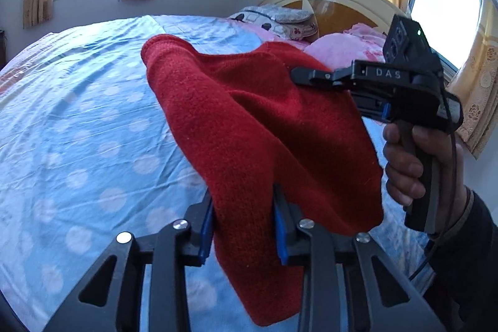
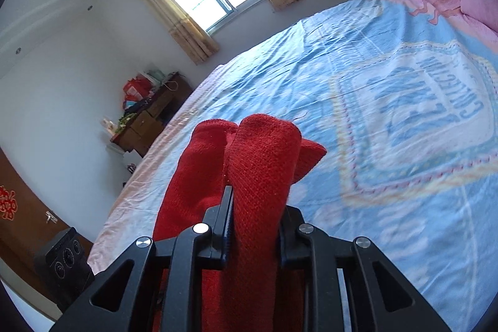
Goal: Fold small clothes
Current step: 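Lift the red sweater bundle with both tools and carry it across the bed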
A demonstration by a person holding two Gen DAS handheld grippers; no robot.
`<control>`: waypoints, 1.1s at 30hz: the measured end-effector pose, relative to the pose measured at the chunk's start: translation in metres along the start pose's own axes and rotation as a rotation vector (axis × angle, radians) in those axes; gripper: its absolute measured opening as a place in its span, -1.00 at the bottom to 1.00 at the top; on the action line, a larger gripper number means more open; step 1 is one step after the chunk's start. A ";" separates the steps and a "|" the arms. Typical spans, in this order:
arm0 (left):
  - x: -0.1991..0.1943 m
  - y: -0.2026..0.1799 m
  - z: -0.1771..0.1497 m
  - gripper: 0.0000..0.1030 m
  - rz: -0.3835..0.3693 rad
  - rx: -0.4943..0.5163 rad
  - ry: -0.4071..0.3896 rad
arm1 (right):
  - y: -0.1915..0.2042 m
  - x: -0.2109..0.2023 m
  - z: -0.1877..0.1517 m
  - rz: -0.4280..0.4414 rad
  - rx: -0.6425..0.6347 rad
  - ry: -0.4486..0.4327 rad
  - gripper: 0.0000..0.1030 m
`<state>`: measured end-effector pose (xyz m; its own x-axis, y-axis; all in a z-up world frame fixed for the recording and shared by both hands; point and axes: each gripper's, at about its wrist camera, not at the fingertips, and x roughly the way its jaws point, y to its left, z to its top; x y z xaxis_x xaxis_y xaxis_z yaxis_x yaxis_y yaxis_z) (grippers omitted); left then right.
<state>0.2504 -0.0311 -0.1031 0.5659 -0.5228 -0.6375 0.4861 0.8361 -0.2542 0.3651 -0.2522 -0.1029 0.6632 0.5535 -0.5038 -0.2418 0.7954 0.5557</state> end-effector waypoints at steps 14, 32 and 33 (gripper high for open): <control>-0.069 0.016 -0.046 -0.37 0.070 0.007 -0.036 | 0.066 0.002 -0.060 0.139 0.010 0.023 -0.57; -0.124 0.060 -0.079 -0.37 0.223 -0.082 -0.077 | 0.170 0.071 -0.089 0.249 -0.092 0.135 -0.57; -0.126 0.062 -0.080 -0.37 0.233 -0.085 -0.081 | 0.175 0.075 -0.090 0.254 -0.097 0.141 -0.57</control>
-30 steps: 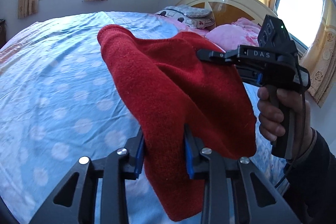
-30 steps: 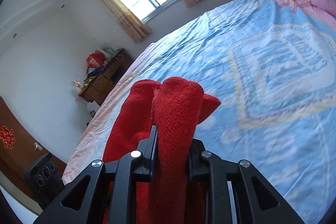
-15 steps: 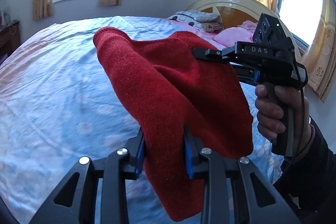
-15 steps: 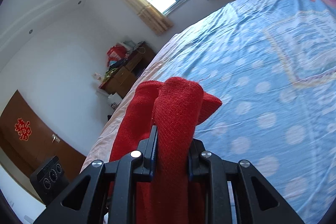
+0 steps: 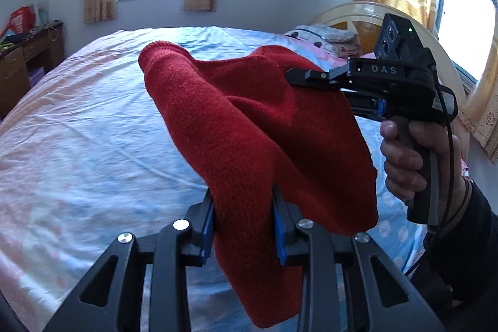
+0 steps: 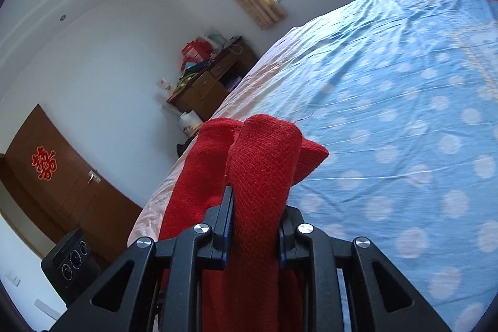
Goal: Fold small clothes
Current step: 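Lift the red sweater bundle with both tools and carry it across the bed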
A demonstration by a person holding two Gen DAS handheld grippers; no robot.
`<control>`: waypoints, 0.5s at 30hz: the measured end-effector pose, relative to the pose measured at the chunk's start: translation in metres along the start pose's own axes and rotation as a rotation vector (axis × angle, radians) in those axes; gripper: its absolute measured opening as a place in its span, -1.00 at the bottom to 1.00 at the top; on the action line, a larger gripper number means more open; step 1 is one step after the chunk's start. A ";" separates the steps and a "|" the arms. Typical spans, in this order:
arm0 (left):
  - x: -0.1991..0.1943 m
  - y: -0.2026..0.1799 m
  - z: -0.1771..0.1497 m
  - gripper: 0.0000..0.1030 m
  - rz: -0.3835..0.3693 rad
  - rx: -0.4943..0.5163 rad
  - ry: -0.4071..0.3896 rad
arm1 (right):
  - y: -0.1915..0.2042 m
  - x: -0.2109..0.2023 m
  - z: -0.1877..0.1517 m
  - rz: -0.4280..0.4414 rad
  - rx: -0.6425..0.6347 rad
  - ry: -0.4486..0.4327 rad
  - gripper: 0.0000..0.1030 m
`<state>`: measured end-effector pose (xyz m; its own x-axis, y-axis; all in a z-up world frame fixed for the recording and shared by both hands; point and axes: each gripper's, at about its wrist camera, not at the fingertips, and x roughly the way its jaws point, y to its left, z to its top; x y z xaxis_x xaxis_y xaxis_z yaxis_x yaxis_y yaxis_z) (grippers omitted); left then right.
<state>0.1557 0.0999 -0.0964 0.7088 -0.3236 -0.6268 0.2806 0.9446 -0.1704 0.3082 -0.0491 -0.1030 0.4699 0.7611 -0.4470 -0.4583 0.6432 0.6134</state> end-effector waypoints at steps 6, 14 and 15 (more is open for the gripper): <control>-0.010 0.017 -0.008 -0.37 0.049 -0.026 -0.035 | 0.023 0.034 0.003 0.016 -0.030 0.035 -0.57; -0.016 0.038 -0.019 -0.37 0.092 -0.072 -0.062 | 0.049 0.075 0.004 0.029 -0.069 0.079 -0.58; -0.017 0.041 -0.020 -0.37 0.097 -0.075 -0.065 | 0.051 0.079 0.005 0.030 -0.072 0.084 -0.58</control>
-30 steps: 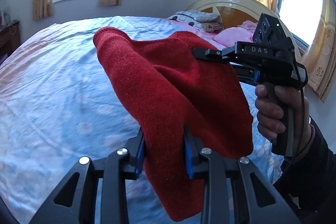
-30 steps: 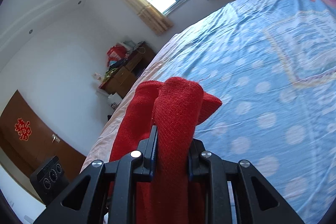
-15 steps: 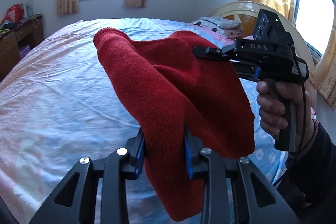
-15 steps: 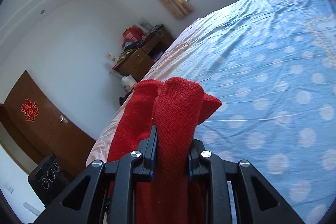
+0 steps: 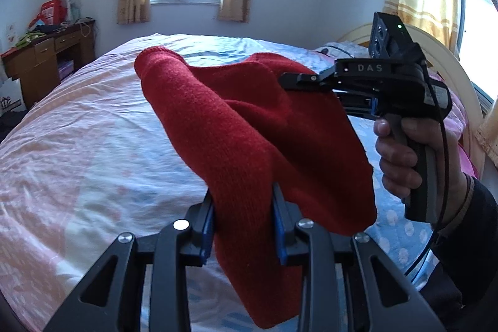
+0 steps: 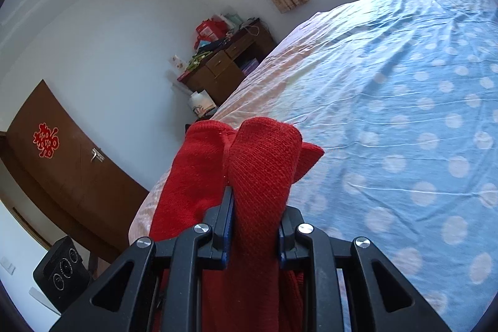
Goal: Fold small clothes
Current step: 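Lift the red sweater bundle with both tools and carry it across the bed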
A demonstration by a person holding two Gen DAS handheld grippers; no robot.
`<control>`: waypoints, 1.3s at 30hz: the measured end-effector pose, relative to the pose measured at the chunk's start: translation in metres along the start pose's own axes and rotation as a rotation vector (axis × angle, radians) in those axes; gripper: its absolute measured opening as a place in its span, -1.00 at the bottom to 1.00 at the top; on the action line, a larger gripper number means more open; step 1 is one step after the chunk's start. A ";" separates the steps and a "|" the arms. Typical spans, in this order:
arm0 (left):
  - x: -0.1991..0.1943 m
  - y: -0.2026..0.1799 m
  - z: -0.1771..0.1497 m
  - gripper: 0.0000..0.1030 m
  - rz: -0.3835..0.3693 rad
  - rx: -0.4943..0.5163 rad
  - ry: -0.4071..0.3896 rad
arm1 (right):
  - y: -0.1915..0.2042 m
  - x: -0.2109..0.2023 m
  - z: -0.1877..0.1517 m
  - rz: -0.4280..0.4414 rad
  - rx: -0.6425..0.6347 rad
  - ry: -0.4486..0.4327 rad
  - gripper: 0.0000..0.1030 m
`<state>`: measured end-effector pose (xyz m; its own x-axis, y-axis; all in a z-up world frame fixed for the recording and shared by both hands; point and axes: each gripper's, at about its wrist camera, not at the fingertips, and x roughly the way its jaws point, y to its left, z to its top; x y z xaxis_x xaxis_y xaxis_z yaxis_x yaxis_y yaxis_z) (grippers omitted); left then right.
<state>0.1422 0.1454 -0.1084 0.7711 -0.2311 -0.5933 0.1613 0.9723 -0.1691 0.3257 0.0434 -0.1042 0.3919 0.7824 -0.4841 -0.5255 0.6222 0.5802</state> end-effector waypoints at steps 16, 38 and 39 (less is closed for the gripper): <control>-0.010 0.042 -0.022 -0.37 0.037 -0.071 0.002 | 0.021 0.065 0.002 0.001 -0.039 0.098 -0.58; -0.016 0.060 -0.053 -0.36 0.053 -0.117 0.043 | 0.019 0.100 -0.008 -0.001 -0.010 0.164 -0.58; -0.016 0.061 -0.054 -0.35 0.052 -0.120 0.043 | 0.018 0.101 -0.009 0.000 -0.004 0.167 -0.58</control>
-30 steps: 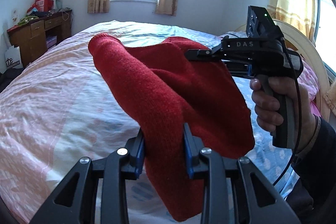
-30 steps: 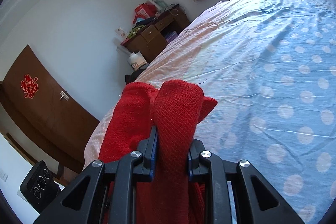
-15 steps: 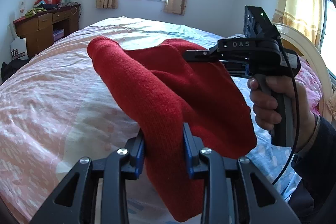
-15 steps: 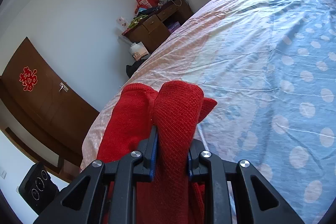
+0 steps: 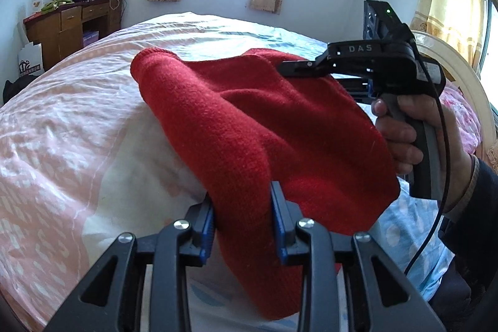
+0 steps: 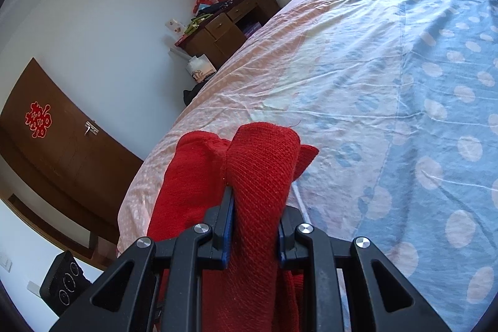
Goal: Fold small clothes
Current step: 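Lift the red sweater bundle with both tools and carry it across the bed, then lower the bundle onto the bed and open both tools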
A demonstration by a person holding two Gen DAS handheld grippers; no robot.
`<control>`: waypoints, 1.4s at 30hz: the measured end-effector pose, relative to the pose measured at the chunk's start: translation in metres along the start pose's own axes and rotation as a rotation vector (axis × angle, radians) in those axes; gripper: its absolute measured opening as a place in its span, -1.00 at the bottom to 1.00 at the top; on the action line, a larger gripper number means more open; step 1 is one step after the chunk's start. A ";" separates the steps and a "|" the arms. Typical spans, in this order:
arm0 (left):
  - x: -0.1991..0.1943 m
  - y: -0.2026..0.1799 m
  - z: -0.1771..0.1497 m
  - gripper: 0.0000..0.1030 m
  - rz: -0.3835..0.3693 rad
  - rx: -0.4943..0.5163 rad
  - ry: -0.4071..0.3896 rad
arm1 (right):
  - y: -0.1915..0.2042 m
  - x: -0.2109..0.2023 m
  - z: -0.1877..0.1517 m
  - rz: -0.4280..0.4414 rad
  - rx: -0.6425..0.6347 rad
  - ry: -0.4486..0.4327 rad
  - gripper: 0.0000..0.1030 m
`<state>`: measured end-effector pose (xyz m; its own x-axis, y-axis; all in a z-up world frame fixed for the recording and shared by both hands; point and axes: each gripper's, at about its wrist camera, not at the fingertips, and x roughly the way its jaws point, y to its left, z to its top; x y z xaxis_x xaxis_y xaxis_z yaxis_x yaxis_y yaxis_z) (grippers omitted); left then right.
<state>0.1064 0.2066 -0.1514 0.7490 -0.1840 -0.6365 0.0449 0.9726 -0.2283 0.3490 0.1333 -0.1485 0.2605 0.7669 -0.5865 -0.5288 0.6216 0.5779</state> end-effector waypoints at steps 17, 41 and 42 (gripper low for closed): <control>-0.007 -0.012 -0.003 0.05 0.082 0.042 -0.021 | -0.023 0.014 -0.007 -0.038 0.061 0.033 -0.51; 0.003 0.045 0.010 0.75 0.309 -0.071 -0.096 | -0.019 -0.050 -0.091 0.259 0.055 -0.071 -0.25; 0.003 0.045 0.009 0.75 0.307 -0.079 -0.103 | -0.027 -0.048 -0.091 0.282 0.066 -0.078 -0.41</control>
<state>0.1166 0.2506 -0.1569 0.7825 0.1356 -0.6078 -0.2422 0.9654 -0.0963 0.2770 0.0653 -0.1874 0.1734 0.9190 -0.3542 -0.5363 0.3897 0.7487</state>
